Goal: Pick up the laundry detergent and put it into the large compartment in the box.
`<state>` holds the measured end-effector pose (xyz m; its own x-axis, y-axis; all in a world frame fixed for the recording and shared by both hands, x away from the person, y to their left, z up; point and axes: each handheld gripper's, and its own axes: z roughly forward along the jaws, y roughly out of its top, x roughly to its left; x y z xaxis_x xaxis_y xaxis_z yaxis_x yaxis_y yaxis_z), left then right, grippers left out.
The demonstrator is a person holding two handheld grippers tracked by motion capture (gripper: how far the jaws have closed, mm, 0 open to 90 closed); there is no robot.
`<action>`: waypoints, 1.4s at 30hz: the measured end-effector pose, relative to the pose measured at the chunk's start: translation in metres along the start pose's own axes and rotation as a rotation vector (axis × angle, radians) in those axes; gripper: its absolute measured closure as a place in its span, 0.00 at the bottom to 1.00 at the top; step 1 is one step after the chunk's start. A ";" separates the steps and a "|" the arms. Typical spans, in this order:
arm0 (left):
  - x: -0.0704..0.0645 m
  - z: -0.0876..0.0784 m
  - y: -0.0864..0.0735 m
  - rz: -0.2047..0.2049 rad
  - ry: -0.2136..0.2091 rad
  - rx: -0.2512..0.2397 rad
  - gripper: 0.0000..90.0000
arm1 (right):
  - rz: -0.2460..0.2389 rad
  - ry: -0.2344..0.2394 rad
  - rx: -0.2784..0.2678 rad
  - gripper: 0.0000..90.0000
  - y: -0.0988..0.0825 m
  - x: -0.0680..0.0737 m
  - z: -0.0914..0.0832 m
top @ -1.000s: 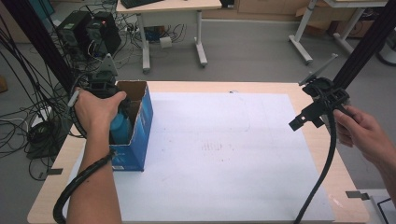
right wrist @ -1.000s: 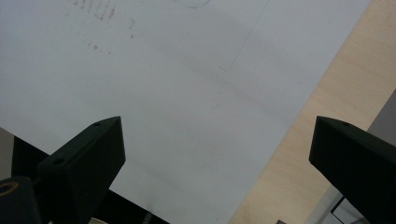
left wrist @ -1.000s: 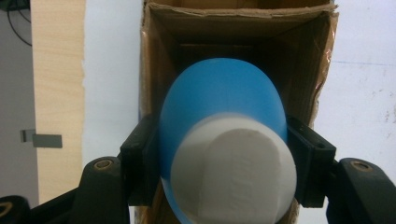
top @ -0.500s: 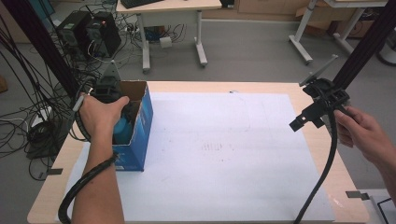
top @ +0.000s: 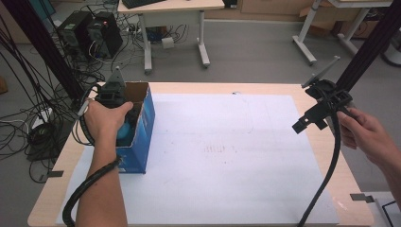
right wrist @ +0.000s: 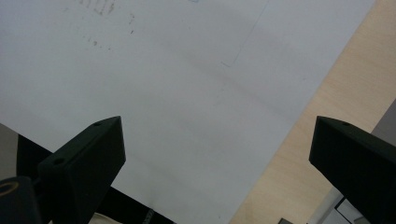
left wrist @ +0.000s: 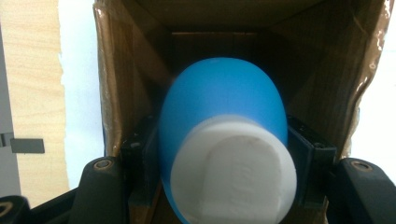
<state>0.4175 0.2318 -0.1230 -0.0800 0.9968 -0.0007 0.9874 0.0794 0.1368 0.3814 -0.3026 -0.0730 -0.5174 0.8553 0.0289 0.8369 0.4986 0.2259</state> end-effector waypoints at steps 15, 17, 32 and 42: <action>0.003 0.002 0.000 -0.003 -0.009 0.004 0.42 | -0.014 -0.012 0.014 0.04 0.004 0.007 0.003; 0.004 0.002 0.000 -0.005 -0.011 0.003 0.42 | -0.015 -0.013 0.015 0.04 0.004 0.007 0.003; 0.005 -0.008 -0.006 0.005 -0.021 -0.021 0.31 | -0.024 -0.021 0.018 0.04 0.004 0.012 0.004; 0.002 -0.026 -0.015 0.019 -0.016 -0.045 0.21 | -0.030 -0.020 0.013 0.04 0.003 0.014 0.003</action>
<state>0.3991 0.2319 -0.0992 -0.0587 0.9982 -0.0131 0.9815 0.0601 0.1817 0.3773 -0.2885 -0.0749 -0.5387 0.8425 0.0033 0.8234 0.5256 0.2138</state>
